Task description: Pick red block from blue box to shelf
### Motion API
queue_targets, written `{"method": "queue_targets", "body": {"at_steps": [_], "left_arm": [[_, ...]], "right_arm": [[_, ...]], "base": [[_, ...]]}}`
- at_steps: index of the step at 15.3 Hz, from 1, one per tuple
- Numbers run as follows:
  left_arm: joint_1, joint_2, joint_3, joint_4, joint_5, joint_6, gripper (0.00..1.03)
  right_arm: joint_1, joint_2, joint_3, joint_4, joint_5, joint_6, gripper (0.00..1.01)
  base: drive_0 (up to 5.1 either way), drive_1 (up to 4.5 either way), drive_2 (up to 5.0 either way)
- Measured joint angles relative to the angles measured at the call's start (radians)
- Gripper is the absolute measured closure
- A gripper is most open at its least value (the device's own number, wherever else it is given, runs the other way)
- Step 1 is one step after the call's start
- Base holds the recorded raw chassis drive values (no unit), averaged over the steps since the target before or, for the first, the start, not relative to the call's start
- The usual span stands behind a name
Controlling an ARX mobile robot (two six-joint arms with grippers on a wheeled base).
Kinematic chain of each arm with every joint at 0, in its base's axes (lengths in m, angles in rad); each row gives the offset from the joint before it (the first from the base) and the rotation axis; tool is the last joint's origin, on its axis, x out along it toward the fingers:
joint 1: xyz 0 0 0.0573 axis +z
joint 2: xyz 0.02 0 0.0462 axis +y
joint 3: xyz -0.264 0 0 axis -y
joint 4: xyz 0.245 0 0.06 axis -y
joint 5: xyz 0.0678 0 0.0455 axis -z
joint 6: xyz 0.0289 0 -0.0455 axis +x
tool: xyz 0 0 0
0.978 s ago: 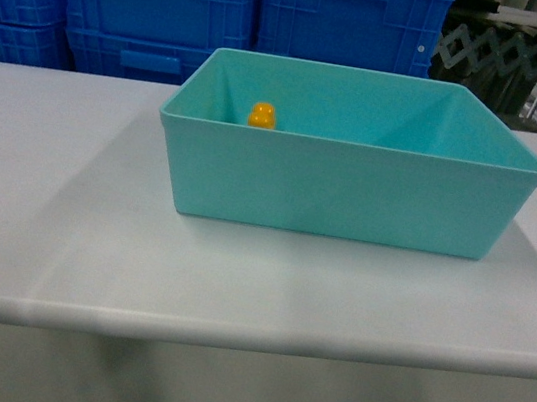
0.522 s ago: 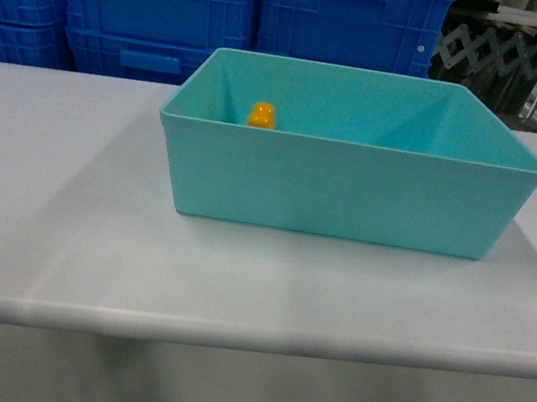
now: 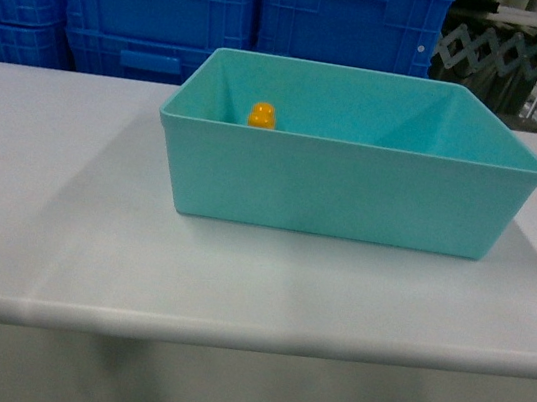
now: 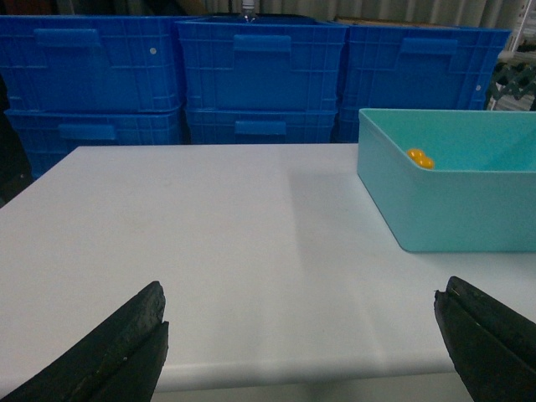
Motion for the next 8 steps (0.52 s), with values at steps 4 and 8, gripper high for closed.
{"method": "queue_targets", "body": {"at_steps": [4,8], "left_arm": [[0.0,0.0,0.0,0.0,0.0,0.0,0.05],[0.0,0.0,0.0,0.0,0.0,0.0,0.05]], "right_arm": [[0.0,0.0,0.0,0.0,0.0,0.0,0.75],[0.0,0.0,0.0,0.0,0.0,0.0,0.75]], "base": [[0.0,0.0,0.0],[0.0,0.0,0.0]]}}
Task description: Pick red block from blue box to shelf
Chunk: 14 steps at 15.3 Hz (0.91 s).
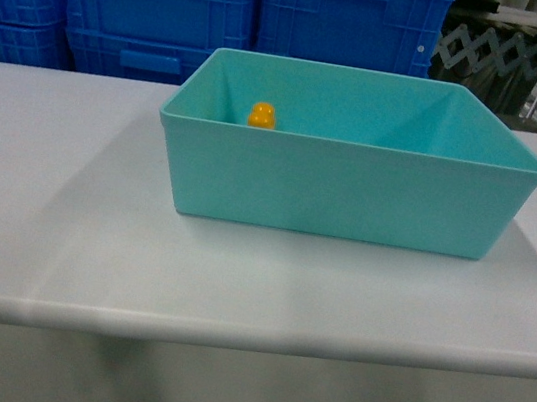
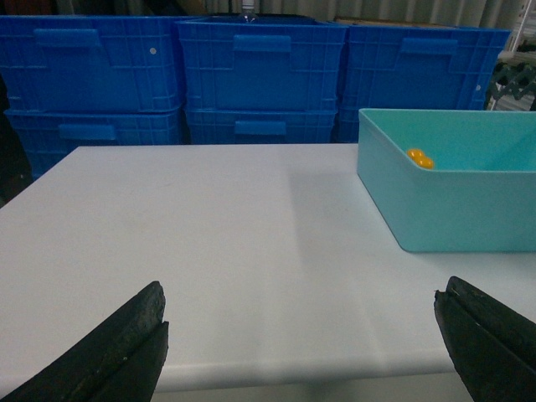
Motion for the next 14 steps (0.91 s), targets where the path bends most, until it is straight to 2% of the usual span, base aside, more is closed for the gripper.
{"method": "queue_targets", "body": {"at_steps": [14], "left_arm": [[0.0,0.0,0.0,0.0,0.0,0.0,0.05]], "right_arm": [[0.0,0.0,0.0,0.0,0.0,0.0,0.75]], "base": [[0.0,0.0,0.0]]}}
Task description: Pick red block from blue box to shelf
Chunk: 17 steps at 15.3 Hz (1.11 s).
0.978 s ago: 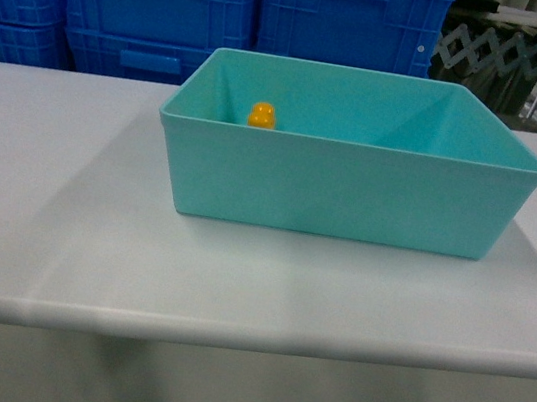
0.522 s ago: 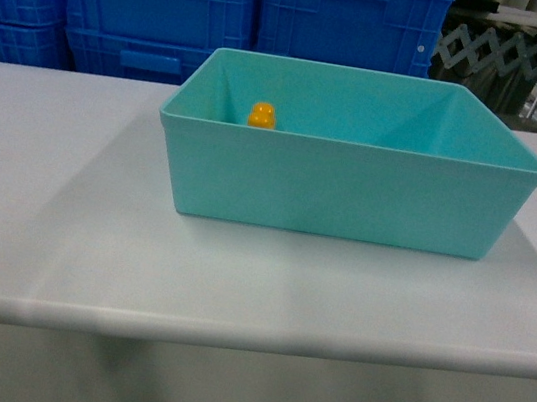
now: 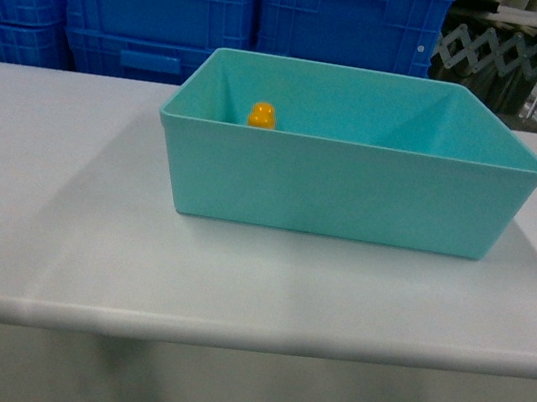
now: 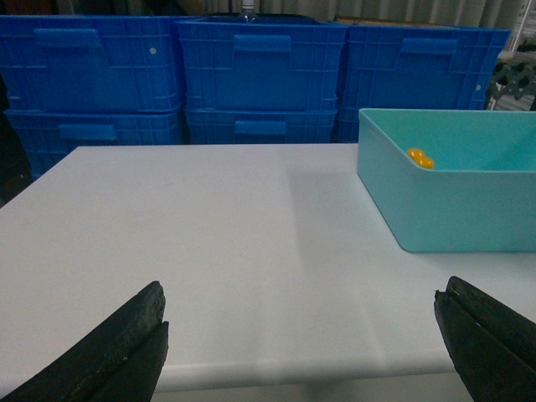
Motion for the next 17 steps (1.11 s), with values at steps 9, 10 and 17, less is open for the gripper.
{"method": "queue_targets", "body": {"at_steps": [9,10,17], "left_arm": [[0.0,0.0,0.0,0.0,0.0,0.0,0.05],[0.0,0.0,0.0,0.0,0.0,0.0,0.05],[0.0,0.0,0.0,0.0,0.0,0.0,0.05]], "right_arm": [[0.0,0.0,0.0,0.0,0.0,0.0,0.75],[0.0,0.0,0.0,0.0,0.0,0.0,0.75],[0.0,0.0,0.0,0.0,0.0,0.0,0.75]], "base": [[0.0,0.0,0.0],[0.0,0.0,0.0],[0.0,0.0,0.0]]}}
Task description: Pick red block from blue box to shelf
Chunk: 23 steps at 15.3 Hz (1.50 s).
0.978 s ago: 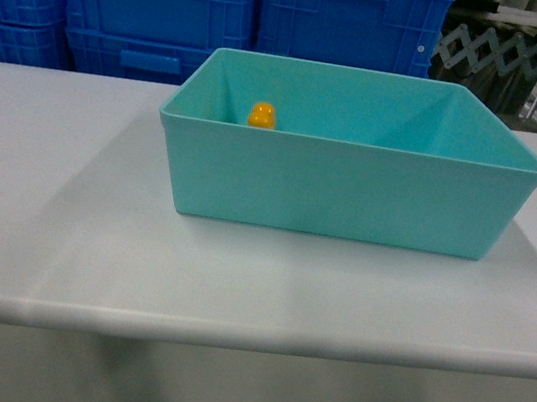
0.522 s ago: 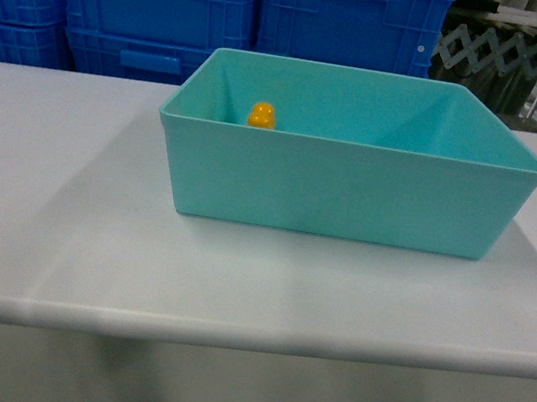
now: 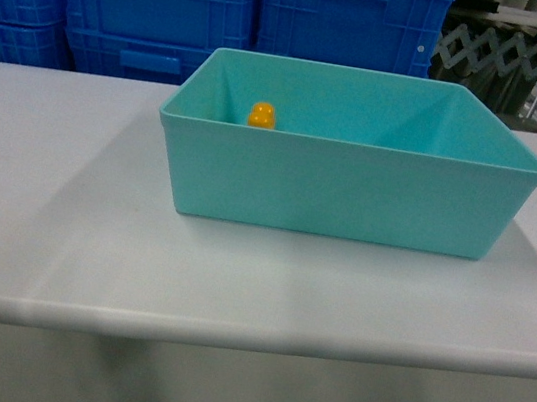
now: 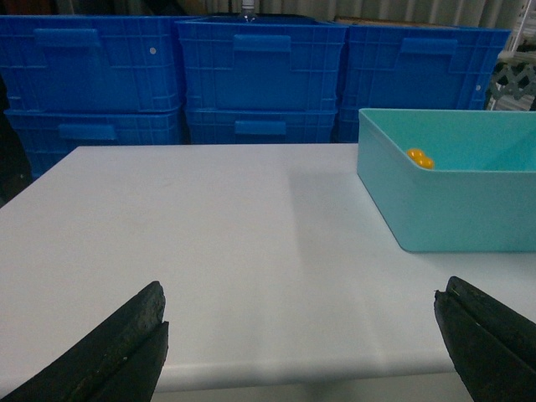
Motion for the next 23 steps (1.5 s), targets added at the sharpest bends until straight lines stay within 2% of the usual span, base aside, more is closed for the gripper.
{"method": "queue_targets", "body": {"at_steps": [23], "left_arm": [[0.0,0.0,0.0,0.0,0.0,0.0,0.05]], "right_arm": [[0.0,0.0,0.0,0.0,0.0,0.0,0.75]], "base": [[0.0,0.0,0.0]]}}
